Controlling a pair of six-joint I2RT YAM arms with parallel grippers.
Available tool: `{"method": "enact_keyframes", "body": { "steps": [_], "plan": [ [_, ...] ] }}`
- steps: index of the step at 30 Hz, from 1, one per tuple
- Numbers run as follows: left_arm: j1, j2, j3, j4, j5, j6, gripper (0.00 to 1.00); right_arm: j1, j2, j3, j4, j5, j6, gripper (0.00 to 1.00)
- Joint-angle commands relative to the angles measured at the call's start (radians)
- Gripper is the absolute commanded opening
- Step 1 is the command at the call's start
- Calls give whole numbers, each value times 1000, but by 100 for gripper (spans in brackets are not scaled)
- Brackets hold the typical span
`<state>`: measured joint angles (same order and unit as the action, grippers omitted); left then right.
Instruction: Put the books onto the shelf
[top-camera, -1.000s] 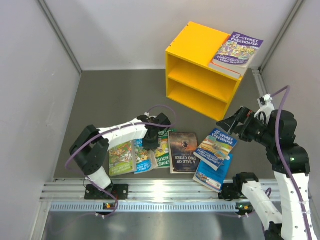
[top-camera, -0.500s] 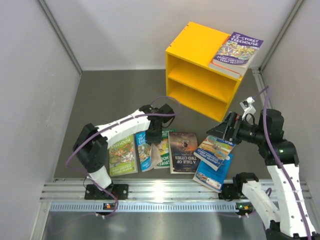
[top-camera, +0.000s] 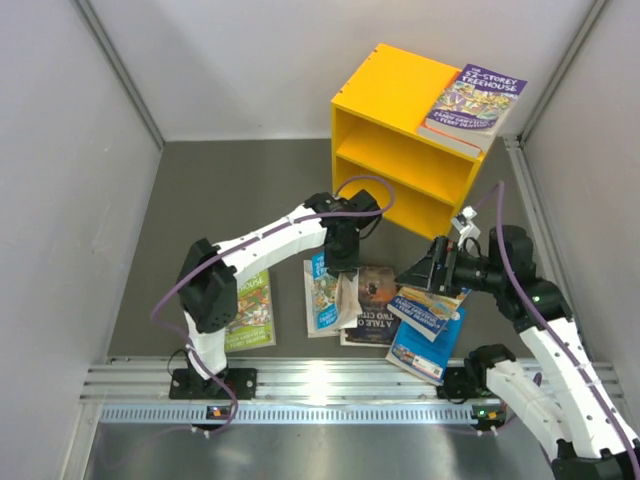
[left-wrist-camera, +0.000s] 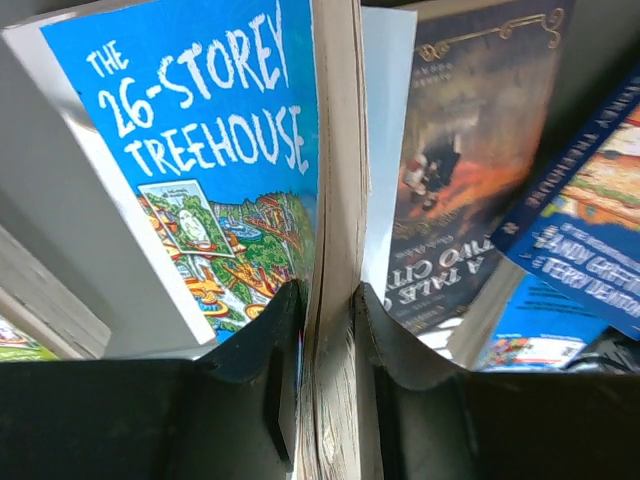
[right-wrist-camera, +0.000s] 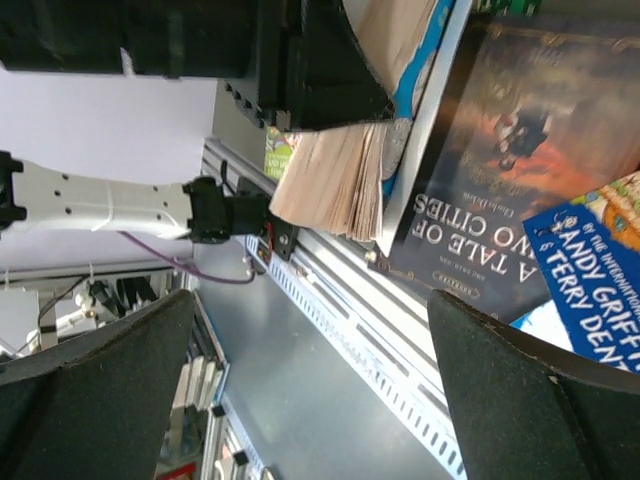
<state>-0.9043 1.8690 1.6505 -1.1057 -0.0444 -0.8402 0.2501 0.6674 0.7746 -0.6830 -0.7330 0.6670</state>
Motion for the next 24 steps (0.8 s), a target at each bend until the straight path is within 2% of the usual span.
{"method": "enact_keyframes", "body": {
  "steps": [1, 8, 13, 16, 17, 20, 22, 23, 24],
  "plan": [
    [-16, 10, 126, 20, 123, -33, 0, 66, -6, -23, 118, 59, 60, 100],
    [-48, 127, 479, -135, 159, -42, 0, 118, -3, 40, 67, 138, 33, 100],
    [-53, 173, 646, -291, 135, -27, 0, 118, -55, 86, -24, 201, 11, 100],
    [-58, 160, 562, -318, 110, 7, 0, 118, -86, 78, -29, 198, 42, 100],
    [-62, 145, 470, -301, 120, 18, 0, 118, -94, 63, -29, 198, 46, 100],
    [-85, 134, 314, -203, 129, 21, 0, 120, -118, 31, -30, 196, 60, 100],
    [-100, 148, 264, -128, 156, 16, 0, 117, -132, 17, -30, 192, 60, 100],
    [-110, 171, 235, -105, 190, 10, 5, 118, -137, 5, -35, 193, 62, 100],
    [-116, 180, 223, -67, 268, 7, 13, 117, -141, -3, -42, 195, 59, 100]
  ]
}}
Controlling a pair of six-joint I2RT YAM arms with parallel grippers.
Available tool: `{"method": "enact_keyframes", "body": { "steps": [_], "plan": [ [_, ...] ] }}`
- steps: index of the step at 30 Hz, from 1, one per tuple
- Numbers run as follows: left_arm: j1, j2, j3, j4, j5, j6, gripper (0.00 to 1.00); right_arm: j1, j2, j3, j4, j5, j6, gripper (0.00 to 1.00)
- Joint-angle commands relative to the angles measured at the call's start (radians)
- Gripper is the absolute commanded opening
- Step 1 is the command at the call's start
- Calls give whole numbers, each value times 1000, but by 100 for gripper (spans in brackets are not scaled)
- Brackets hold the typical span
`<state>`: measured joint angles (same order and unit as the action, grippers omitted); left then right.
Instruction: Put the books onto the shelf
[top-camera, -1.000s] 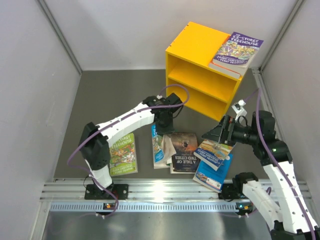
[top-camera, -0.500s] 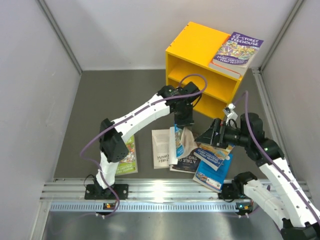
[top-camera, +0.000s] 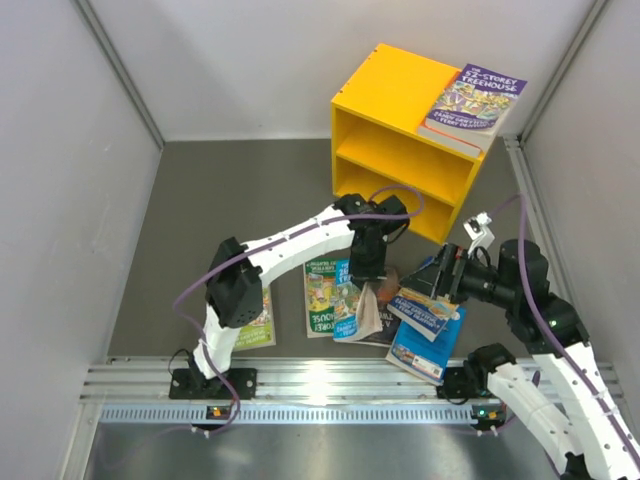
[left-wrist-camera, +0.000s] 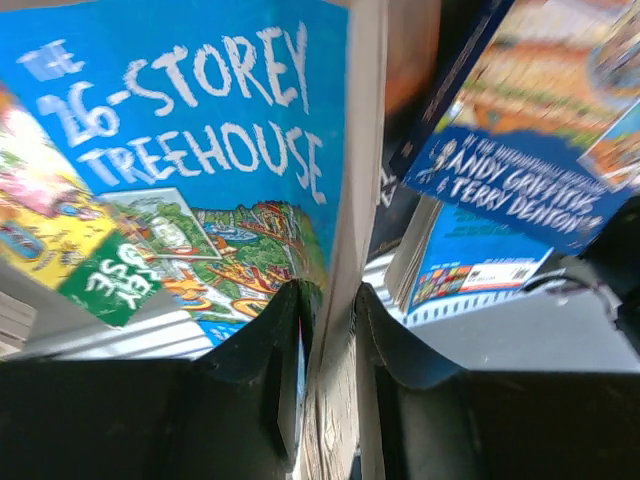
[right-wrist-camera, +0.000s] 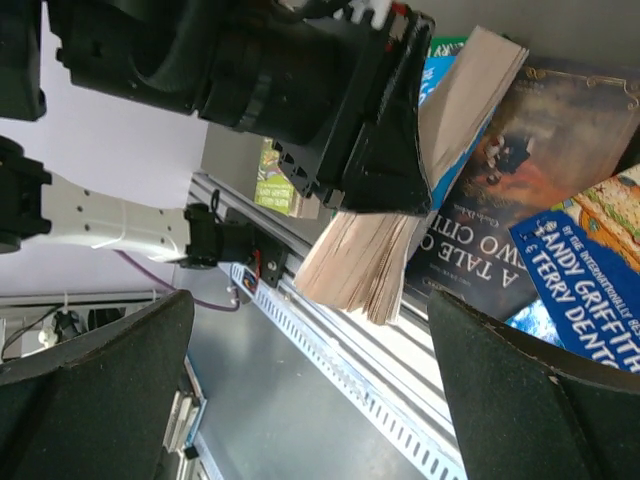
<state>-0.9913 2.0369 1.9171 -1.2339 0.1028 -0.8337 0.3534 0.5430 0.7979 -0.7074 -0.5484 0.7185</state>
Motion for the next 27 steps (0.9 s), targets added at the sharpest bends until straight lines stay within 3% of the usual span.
{"method": "enact_keyframes", "body": {
  "steps": [1, 2, 4, 6, 11, 15, 22, 27],
  "plan": [
    [-38, 19, -53, 126, 142, -7, 25, 15, -24, -35, -21, 11, 4, 100],
    [-58, 31, -59, 158, 158, -21, 36, 15, -29, -57, -24, 10, 4, 100],
    [-79, 40, -41, 204, 187, -27, 79, 15, -46, -97, -27, 4, 7, 100],
    [-79, 46, -23, 202, 187, -25, 99, 15, -60, -126, -32, 4, 10, 100],
    [-57, -30, -29, 137, 101, -24, 99, 15, -101, -268, 13, -4, 56, 100],
    [-9, -170, -131, 128, 38, -33, 99, 15, -118, -380, 135, -44, 134, 100],
    [111, -481, -474, 217, -3, -41, 97, 15, -83, -492, 287, -76, 208, 100],
    [117, -521, -657, 292, 60, -59, 97, 15, -38, -526, 371, -84, 229, 100]
  ]
}}
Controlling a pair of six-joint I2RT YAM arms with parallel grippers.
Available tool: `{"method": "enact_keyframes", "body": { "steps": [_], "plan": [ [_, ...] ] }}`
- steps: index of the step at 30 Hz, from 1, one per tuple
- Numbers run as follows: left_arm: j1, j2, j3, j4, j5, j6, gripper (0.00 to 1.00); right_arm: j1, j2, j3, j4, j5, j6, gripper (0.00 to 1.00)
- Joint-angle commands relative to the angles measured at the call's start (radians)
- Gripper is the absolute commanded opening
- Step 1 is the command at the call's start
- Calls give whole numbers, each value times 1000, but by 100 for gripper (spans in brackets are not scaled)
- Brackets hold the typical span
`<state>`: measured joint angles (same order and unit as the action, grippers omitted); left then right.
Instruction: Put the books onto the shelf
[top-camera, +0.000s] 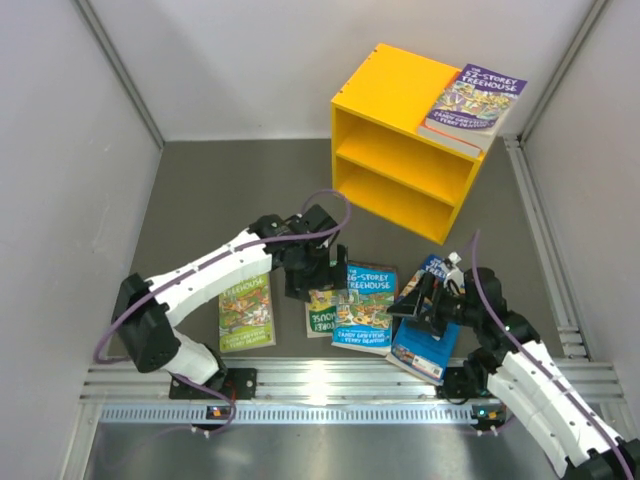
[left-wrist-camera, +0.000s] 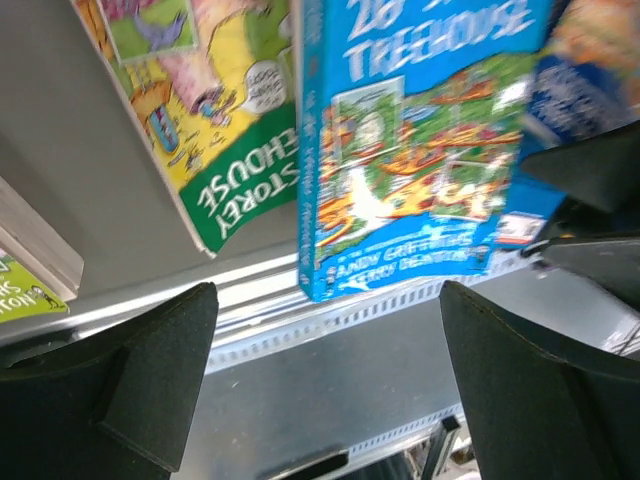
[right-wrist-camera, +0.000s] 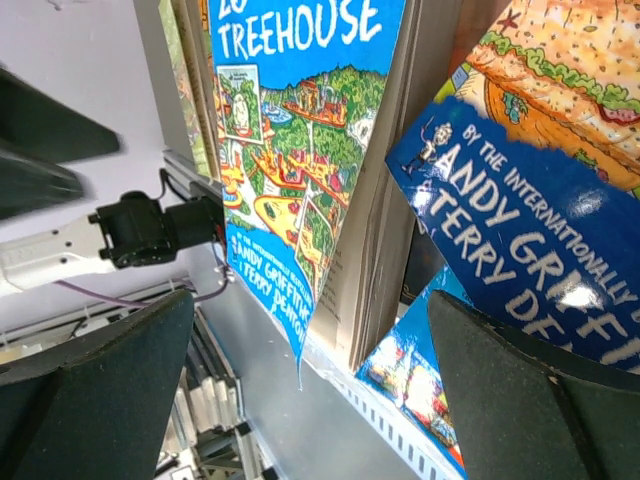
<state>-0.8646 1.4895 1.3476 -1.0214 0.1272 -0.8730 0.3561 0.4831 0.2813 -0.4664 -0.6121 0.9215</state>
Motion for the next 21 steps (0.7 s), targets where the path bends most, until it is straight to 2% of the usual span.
{"method": "enact_keyframes", "body": {
  "steps": [1, 9, 10, 17, 19, 21],
  "plan": [
    [-10, 25, -131, 116, 40, -21, 97, 14, 29, -10, 130, -17, 25, 100],
    [-10, 37, -260, 328, 84, -32, 94, 20, 95, 10, 91, 40, -44, 100],
    [-11, 49, -269, 343, 98, -32, 90, 21, 100, 4, 92, 43, -46, 100],
    [-10, 66, -326, 509, 189, -60, 85, 41, 114, -51, 158, 64, -18, 100],
    [-10, 78, -338, 527, 192, -66, 81, 50, 115, -71, 178, 69, -3, 100],
    [-11, 92, -341, 531, 193, -63, 74, 58, 115, -79, 190, 78, 7, 100]
  ]
}}
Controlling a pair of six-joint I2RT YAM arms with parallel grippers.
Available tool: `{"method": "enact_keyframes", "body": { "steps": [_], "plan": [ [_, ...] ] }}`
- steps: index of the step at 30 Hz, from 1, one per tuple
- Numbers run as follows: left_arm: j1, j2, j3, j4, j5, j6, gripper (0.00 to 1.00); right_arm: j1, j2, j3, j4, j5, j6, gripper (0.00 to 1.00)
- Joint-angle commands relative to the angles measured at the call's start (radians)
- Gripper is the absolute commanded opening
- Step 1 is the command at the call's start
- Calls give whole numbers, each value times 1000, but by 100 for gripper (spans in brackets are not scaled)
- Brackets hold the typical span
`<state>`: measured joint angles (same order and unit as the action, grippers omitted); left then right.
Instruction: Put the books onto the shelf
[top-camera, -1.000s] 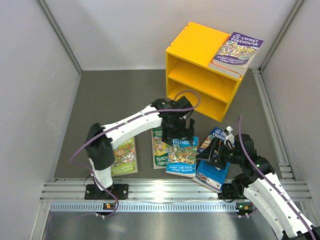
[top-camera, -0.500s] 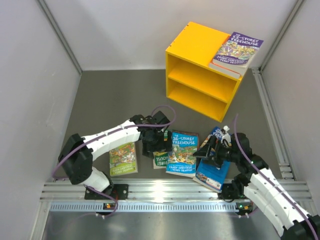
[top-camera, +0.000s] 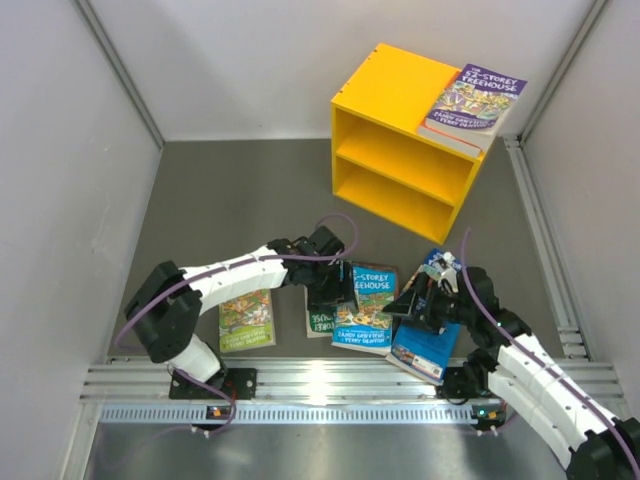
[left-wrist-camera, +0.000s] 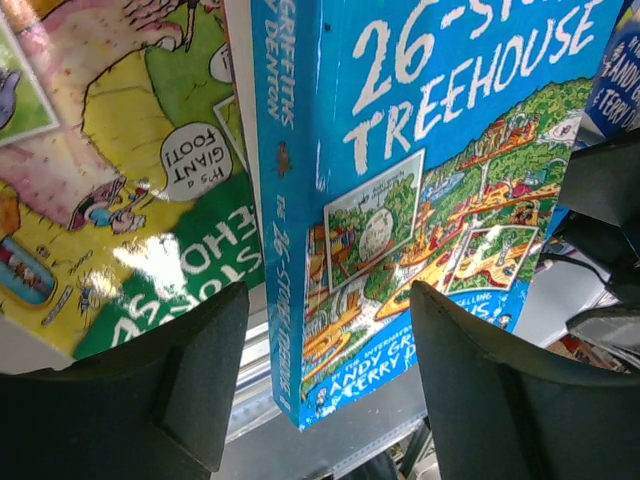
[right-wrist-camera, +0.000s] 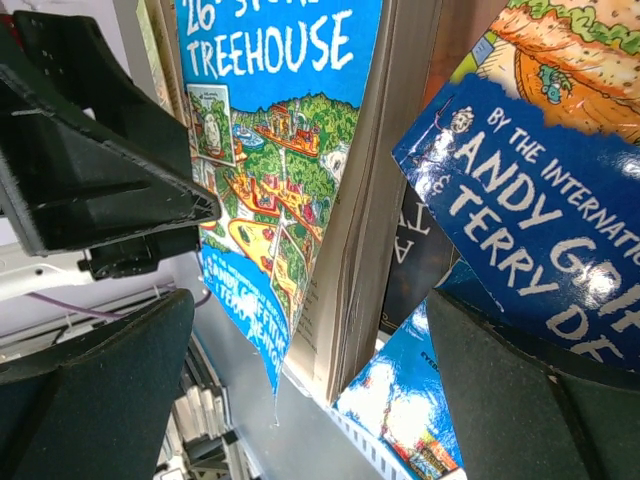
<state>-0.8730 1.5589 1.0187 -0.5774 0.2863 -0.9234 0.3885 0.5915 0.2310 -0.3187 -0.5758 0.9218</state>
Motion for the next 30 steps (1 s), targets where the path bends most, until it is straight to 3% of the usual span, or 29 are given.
{"method": "enact_keyframes", "body": {
  "steps": [1, 5, 9, 11, 14, 22, 30],
  "plan": [
    [-1, 33, -20, 96, 36, -8, 69, 30, 8, -36, 44, 44, 8, 100],
    [-1, 50, -51, 165, 65, -14, 52, 35, 5, -41, 43, 50, 6, 100],
    [0, 59, -29, 116, 28, 9, 9, 36, -4, -42, 30, 56, 9, 100],
    [6, 53, -3, 23, -33, 30, 1, 36, -15, -38, 20, 59, 11, 100],
    [41, 17, 21, -54, -90, 69, 0, 36, -33, -30, 10, 60, 20, 100],
    [180, -123, 101, -171, -72, 113, 0, 38, -6, 22, 53, 41, 57, 100],
    [203, -134, 181, -110, 59, 74, 0, 55, 74, 64, 369, -4, 236, 100]
  ]
}}
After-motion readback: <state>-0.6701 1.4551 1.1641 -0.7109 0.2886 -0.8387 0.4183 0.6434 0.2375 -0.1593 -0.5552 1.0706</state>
